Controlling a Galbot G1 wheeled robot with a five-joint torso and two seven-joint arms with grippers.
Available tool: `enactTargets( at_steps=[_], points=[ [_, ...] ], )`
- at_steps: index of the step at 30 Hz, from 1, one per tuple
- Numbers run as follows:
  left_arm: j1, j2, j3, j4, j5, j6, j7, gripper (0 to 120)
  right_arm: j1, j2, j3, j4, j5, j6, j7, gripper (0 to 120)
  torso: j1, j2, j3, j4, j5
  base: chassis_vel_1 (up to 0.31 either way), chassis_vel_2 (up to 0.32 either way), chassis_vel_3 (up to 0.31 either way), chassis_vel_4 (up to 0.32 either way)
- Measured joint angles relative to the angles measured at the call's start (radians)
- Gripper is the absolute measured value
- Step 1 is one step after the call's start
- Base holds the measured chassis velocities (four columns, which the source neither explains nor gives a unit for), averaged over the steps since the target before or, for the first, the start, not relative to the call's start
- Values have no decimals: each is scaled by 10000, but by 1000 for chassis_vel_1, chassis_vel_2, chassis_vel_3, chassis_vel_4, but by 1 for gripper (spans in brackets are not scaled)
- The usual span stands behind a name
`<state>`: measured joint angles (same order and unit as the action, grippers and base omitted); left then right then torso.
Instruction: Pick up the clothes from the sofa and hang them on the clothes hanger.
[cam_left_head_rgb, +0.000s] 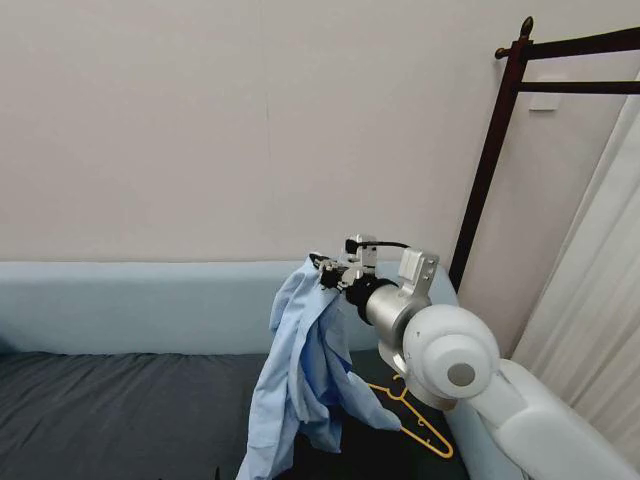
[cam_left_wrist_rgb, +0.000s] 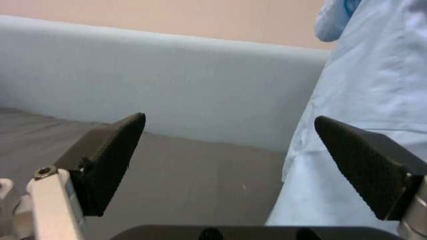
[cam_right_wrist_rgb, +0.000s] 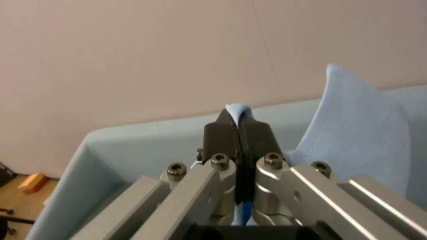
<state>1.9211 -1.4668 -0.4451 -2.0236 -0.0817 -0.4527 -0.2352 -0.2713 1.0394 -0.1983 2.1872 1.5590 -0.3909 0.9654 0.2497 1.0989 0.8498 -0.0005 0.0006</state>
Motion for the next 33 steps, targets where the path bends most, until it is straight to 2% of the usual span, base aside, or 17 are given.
enactTargets(
  at_steps=[2, 8, 10, 11, 14, 15, 19, 27, 29, 32, 33],
  points=[
    [0, 4, -1, 18, 0, -2, 3, 100, 124, 81, -94, -71, -2, 62, 123, 0, 0, 1, 0, 0, 0, 0, 0, 0, 0],
    [-41, 4, -68, 105, -99, -66, 2, 100, 1104, 1097, -1052, -1304, -455, 565, 542, 0, 1, -1, 1, 3, -3, 0, 0, 0, 0],
    [-64, 92, -142, 122, -250, -98, 2, 100, 1521, 1620, -1290, -1819, -405, 634, 1171, 0, 0, -1, 1, 5, -1, 0, 0, 0, 0],
    [-64, 92, -142, 122, -250, -98, 2, 100, 1521, 1620, -1290, -1819, -405, 634, 1171, 0, 0, -1, 1, 5, -1, 0, 0, 0, 0],
    [-260, 210, -207, 267, -420, -100, -1, 100, 2220, 2517, -1385, -2696, -293, 678, 2285, 0, 0, 0, 1, 4, -4, 0, 0, 0, 0],
    [-260, 210, -207, 267, -420, -100, -1, 100, 2220, 2517, -1385, -2696, -293, 678, 2285, 0, 0, 0, 1, 4, -4, 0, 0, 0, 0],
    [-422, 208, -146, 363, -430, -23, 21, 100, 3303, 3316, -1479, -3449, -76, 791, 3436, 0, 1, -1, 1, 4, -3, 0, 0, 0, 0],
    [-583, 120, -52, 360, -395, 119, 142, 100, 4779, 3930, -1495, -4392, 282, 939, 4518, 0, 1, 0, -1, 4, -4, 0, 0, 0, 0],
    [-591, 137, -48, 385, -392, 120, 181, 100, 4779, 3947, -1478, -4434, 209, 1006, 4819, 0, 0, 0, -1, 4, -4, 0, 0, 0, 0],
    [-645, 173, -67, 589, -342, 121, 236, 100, 3568, 3492, -1514, -3916, -379, 1224, 5229, 0, 0, 0, -2, 6, -2, 0, 0, 0, 0],
    [-645, 173, -67, 589, -342, 121, 236, 100, 3568, 3492, -1514, -3916, -379, 1224, 5229, 0, 0, 0, -2, 6, -2, 0, 0, 0, 0]
  ],
)
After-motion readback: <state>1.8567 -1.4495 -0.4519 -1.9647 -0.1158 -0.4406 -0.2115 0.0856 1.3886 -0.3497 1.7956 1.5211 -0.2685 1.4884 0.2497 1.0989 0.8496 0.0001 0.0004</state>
